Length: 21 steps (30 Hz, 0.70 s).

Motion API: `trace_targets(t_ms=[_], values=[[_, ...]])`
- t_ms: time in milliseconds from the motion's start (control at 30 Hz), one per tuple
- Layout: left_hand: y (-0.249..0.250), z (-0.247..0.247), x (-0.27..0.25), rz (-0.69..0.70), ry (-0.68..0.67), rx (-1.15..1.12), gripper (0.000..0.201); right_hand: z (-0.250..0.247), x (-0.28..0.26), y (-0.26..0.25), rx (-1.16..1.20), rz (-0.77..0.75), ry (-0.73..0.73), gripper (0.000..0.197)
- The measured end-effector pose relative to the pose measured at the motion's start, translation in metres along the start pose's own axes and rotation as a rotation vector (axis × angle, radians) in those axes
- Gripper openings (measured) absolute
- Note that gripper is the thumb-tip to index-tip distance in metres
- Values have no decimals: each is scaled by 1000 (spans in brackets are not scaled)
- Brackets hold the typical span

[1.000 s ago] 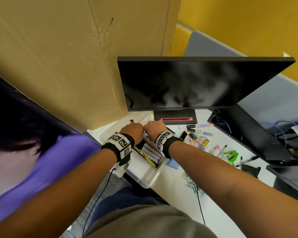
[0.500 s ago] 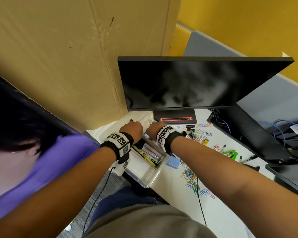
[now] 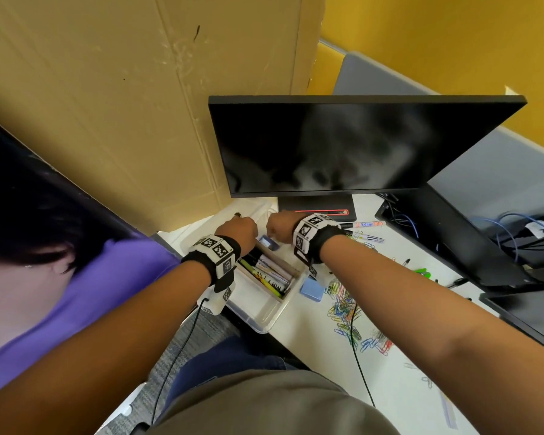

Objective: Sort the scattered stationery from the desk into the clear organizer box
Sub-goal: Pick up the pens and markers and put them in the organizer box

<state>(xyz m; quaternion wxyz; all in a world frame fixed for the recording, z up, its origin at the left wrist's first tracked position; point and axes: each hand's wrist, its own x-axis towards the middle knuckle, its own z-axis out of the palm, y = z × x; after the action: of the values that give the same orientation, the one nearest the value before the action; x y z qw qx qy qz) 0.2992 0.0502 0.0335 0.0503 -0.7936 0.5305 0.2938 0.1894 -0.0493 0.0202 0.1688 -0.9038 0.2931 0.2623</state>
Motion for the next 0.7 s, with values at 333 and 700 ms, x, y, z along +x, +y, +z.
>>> trace_targets(t_ms=[333,700], values=[[34,8,-7,37,84,52,24,3,-62,53,459,68,301,26],[147,34,-13,248,139,21,20,74,-152,107,560,281,430,21]])
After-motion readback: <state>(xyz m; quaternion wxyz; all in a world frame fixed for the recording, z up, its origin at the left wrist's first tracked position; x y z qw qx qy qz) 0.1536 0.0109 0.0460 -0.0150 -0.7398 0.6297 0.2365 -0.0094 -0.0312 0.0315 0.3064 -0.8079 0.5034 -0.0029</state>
